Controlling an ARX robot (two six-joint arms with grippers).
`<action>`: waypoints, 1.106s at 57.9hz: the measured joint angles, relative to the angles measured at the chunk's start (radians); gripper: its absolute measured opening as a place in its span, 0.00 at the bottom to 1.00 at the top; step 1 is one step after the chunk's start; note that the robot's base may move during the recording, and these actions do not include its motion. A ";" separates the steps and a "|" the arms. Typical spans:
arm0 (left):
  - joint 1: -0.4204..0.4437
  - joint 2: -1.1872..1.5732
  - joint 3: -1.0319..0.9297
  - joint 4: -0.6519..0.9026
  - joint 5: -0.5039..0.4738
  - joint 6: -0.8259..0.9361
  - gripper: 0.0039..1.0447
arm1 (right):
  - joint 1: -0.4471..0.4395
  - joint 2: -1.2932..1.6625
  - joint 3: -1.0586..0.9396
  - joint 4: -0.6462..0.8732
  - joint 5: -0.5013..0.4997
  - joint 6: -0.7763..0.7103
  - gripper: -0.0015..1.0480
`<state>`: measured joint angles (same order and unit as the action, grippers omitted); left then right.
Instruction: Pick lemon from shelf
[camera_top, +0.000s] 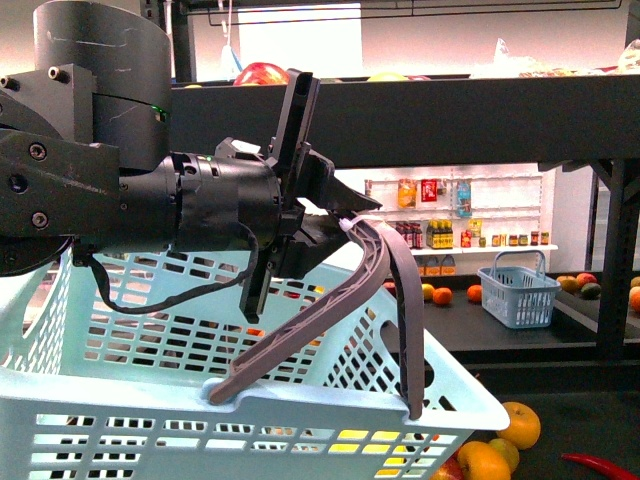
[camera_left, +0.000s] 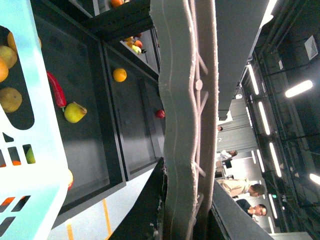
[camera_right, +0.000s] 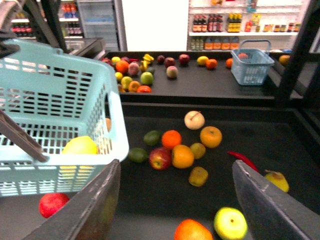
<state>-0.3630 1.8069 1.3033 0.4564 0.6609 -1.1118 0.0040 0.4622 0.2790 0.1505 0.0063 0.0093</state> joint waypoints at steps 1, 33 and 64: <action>0.000 0.000 0.000 0.000 -0.001 0.000 0.10 | 0.000 -0.034 -0.019 -0.012 -0.003 0.000 0.46; 0.000 0.001 0.000 0.000 0.000 -0.001 0.10 | -0.002 -0.389 -0.204 -0.164 -0.007 -0.006 0.03; 0.000 0.001 0.000 0.000 0.000 0.000 0.10 | -0.003 -0.454 -0.264 -0.152 -0.007 -0.006 0.03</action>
<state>-0.3634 1.8076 1.3033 0.4564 0.6613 -1.1122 0.0013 0.0082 0.0151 -0.0017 -0.0010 0.0029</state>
